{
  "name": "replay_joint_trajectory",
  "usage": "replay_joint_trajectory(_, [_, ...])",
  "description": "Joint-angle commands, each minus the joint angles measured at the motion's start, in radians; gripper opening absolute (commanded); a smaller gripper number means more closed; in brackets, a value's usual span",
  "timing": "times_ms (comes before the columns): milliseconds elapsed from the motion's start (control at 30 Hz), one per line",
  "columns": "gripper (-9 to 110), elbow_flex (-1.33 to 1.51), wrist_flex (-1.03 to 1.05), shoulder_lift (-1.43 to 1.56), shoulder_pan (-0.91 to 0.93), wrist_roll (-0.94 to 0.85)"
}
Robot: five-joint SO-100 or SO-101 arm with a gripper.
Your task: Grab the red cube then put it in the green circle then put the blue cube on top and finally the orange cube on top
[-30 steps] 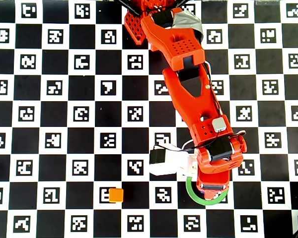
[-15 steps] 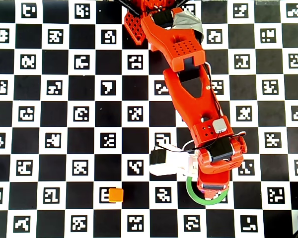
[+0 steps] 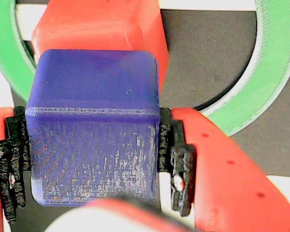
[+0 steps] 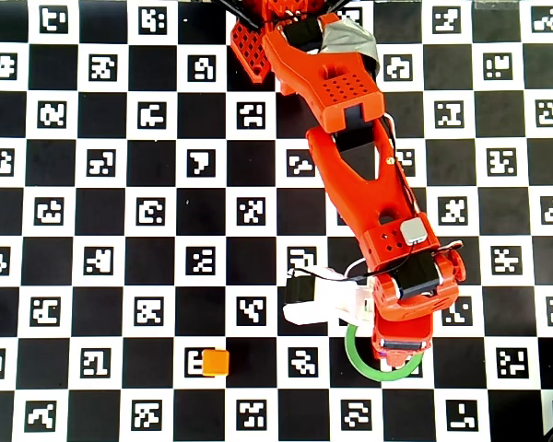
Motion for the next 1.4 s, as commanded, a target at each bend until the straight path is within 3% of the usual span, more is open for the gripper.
replay_joint_trajectory(0, [-1, -0.100, -0.003, 0.052, -0.012, 0.006])
replay_joint_trajectory(333, [23, -0.104, -0.006, 0.052, -0.006, -0.011])
replay_joint_trajectory(900, [34, -0.103, 0.008, 0.052, -0.014, 0.000])
replay_joint_trajectory(1367, [35, -0.098, 0.025, 0.080, -0.015, -0.012])
